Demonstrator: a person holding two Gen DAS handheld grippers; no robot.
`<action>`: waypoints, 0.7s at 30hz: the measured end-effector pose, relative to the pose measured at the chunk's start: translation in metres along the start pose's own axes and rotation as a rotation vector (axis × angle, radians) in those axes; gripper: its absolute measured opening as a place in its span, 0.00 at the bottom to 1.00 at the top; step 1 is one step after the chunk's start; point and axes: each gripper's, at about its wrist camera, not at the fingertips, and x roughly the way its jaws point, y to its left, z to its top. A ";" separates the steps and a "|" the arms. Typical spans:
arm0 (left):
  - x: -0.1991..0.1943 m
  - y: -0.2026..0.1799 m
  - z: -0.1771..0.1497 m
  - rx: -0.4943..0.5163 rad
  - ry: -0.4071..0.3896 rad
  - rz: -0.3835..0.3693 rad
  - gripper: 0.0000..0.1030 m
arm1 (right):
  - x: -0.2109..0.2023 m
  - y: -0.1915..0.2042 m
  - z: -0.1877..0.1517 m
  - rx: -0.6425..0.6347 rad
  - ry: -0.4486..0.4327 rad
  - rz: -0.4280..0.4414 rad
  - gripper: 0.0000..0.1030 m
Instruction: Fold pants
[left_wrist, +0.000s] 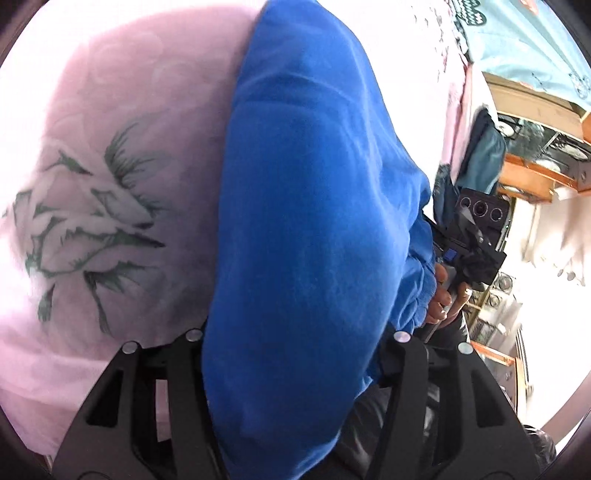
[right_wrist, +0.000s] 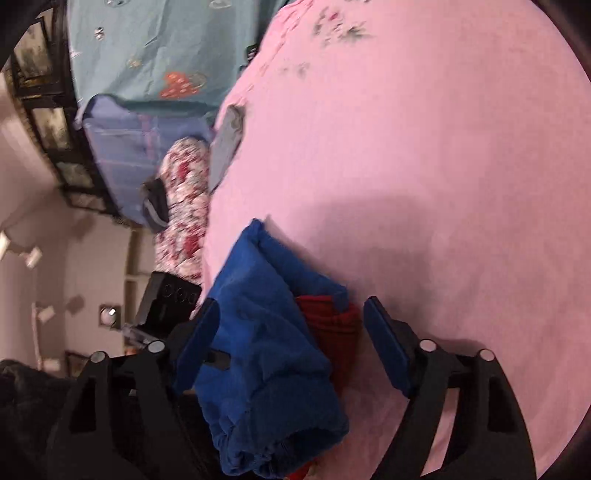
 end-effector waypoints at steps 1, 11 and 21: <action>-0.001 0.000 -0.001 -0.006 -0.004 0.004 0.56 | 0.001 -0.001 0.001 0.004 0.023 0.044 0.77; -0.009 0.003 -0.009 -0.056 -0.060 0.053 0.57 | 0.017 0.026 0.011 -0.144 0.256 -0.230 0.67; -0.004 -0.005 -0.007 -0.083 -0.067 0.079 0.58 | 0.054 0.033 0.010 -0.150 0.313 -0.155 0.43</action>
